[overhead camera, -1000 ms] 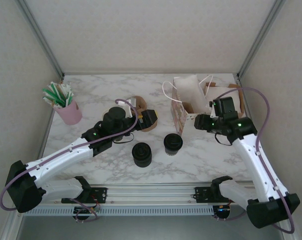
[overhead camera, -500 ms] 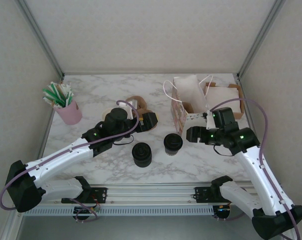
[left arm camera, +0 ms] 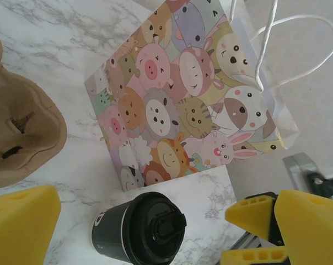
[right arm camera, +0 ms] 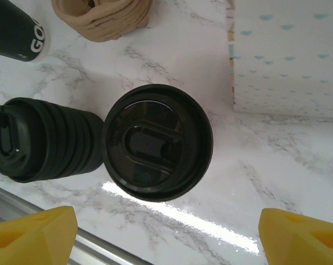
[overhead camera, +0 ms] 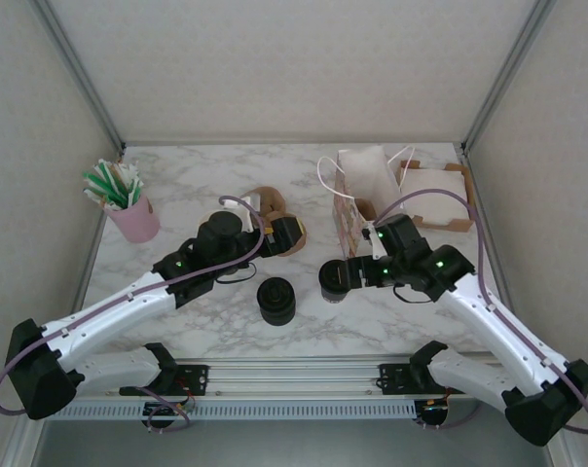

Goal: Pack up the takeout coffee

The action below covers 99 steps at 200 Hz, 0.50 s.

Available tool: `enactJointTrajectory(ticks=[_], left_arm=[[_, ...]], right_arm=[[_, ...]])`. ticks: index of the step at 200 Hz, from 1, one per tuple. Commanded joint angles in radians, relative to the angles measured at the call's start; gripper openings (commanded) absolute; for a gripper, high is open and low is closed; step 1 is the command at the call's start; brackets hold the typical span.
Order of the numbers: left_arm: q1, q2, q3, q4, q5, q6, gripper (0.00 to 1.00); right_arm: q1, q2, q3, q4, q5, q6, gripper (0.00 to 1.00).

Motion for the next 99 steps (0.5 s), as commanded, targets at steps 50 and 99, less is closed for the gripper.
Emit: enactJointTrajectory(ticks=[50,99], left_arm=[[0.016,-0.014,-0.018,-0.006,-0.02,0.015,1.0],[0.027,-0.012,-0.021,-0.006,-0.015,0.019,1.0]], right_arm=[[0.095,0.156,0.017,0.101,0.099,-0.035,0.87],[0.124,0.229,0.037,0.108,0.12,-0.041,0.88]])
